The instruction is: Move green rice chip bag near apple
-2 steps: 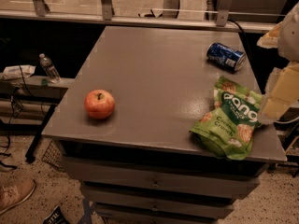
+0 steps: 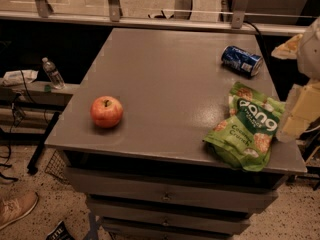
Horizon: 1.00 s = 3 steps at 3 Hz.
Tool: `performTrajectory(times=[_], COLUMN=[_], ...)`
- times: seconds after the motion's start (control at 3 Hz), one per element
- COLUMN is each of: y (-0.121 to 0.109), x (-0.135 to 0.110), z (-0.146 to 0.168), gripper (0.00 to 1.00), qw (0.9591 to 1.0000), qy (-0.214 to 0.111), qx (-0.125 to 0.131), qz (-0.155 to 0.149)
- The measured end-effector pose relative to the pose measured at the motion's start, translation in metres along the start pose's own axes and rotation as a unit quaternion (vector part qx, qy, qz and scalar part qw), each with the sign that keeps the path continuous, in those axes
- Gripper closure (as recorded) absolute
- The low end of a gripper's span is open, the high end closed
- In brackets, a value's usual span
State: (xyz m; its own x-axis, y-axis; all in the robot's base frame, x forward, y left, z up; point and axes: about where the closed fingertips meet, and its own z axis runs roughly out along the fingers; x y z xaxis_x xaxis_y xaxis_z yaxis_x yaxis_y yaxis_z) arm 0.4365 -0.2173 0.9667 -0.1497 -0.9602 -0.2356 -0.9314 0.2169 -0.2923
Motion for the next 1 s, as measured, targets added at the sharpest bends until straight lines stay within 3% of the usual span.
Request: performTrajectory(times=[0.33, 0.67, 1.0], y=[0.011, 0.017, 0.015], x=[0.007, 0.011, 0.012], z=[0.040, 0.073, 0.094], gripper=[0.00, 0.00, 0.00], qw=[0.9978, 0.9938, 0.9903], qy=[-0.044, -0.064, -0.060], qx=[-0.018, -0.029, -0.031], qz=[-0.047, -0.086, -0.121])
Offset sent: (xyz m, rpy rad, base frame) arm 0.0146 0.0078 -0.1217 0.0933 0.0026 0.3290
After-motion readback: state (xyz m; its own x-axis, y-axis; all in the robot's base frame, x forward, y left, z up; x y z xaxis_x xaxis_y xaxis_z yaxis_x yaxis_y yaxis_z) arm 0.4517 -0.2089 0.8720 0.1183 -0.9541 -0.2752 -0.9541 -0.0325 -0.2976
